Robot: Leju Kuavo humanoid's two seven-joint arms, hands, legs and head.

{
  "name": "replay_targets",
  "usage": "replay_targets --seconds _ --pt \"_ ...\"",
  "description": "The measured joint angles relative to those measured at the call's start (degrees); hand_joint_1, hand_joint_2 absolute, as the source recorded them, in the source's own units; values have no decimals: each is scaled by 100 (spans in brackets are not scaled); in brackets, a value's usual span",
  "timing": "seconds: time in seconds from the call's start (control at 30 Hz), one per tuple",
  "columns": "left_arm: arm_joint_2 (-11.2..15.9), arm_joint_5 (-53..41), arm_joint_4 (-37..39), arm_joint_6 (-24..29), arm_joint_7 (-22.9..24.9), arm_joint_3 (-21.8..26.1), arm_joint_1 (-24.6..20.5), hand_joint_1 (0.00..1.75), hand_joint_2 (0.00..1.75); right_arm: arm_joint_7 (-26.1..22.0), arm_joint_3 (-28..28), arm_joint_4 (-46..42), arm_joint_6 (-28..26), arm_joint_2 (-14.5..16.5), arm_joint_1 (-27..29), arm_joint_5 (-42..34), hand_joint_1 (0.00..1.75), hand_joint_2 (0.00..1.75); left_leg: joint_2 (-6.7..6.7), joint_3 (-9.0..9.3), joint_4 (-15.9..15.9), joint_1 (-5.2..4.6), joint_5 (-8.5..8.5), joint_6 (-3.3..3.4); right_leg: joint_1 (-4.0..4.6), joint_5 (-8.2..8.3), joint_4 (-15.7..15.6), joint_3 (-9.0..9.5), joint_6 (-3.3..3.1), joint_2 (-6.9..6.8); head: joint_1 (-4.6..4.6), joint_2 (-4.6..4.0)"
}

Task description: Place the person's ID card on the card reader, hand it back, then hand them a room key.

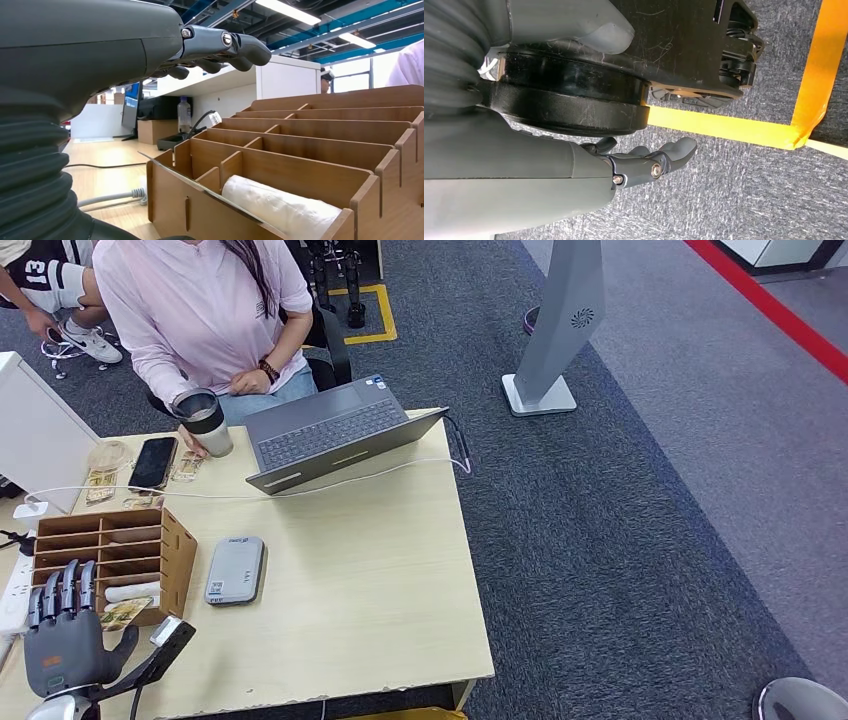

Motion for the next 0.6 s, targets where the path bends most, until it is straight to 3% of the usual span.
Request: replay_targets --seconds 0.33,0.47,0.6 --pt "0 3 10 2 0 0 0 0 175 0 0 0 0 0 0 0 0 175 0 0 0 0 0 0 0 0 0 0 0 0 0 0" --pt "0 4 11 9 -1 0 0 175 175 0 -1 0 0 0 0 1 0 175 0 0 0 0 0 0 0 0 0 0 0 0 0 0" --pt "0 46 26 63 -66 0 -1 175 175 3 0 0 -2 0 0 38 0 175 0 0 0 0 0 0 0 0 0 0 0 0 0 0"
